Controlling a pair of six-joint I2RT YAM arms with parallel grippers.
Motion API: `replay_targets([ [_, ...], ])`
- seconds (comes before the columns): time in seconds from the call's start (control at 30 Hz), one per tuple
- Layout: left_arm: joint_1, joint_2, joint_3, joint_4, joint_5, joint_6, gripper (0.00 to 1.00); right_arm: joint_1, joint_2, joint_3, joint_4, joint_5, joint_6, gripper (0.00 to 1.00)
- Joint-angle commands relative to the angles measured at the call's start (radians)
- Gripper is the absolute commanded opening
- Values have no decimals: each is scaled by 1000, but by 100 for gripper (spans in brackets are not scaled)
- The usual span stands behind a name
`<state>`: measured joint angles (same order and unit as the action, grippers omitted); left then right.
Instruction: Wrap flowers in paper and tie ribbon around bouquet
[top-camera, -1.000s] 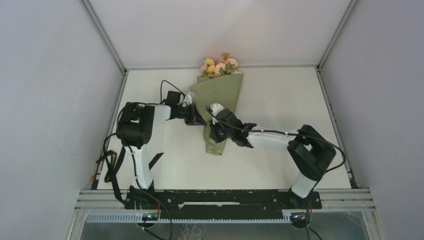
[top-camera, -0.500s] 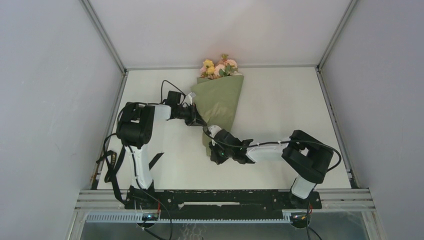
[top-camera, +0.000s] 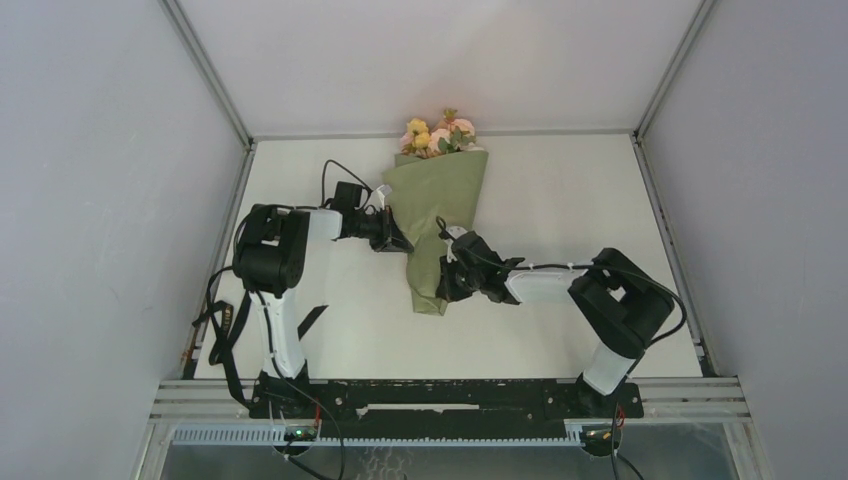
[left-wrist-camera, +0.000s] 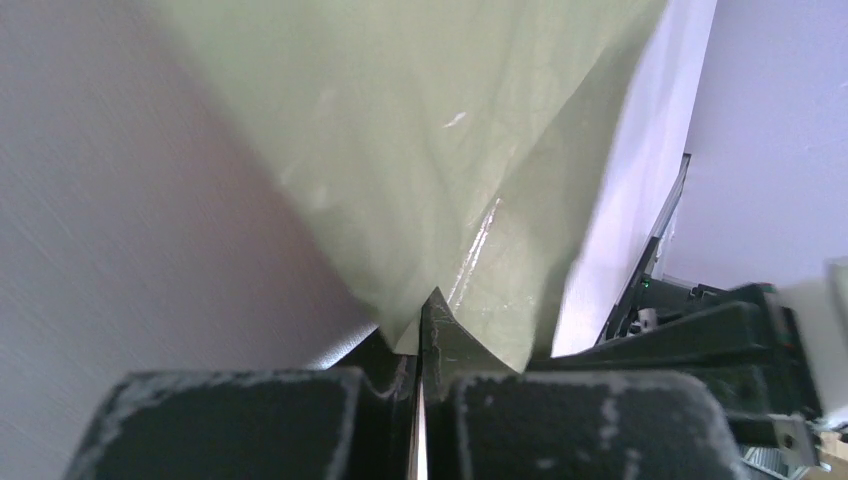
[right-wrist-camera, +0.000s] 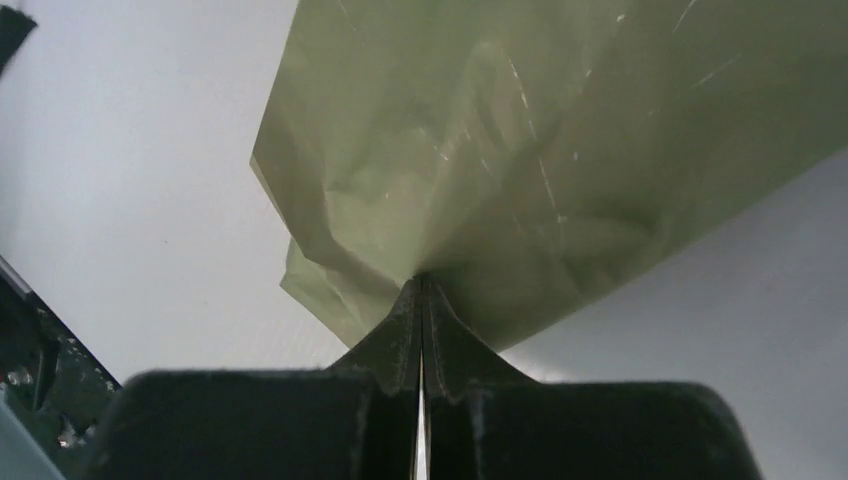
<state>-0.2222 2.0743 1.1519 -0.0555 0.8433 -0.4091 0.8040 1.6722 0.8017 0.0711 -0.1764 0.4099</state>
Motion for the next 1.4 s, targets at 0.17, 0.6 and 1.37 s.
replay_targets([
  [0.17,-2,-2,22,-20,-53,58,0,11,-55,-222,35,8,158,0],
  [0.6,-5,-9,23,-32,-54,74,0,-152,-169,-81,-19,-105,43,0],
  [1.37,-8,23,47,-96,-106,94,0,-391,253,-21,385,-366,466,96],
])
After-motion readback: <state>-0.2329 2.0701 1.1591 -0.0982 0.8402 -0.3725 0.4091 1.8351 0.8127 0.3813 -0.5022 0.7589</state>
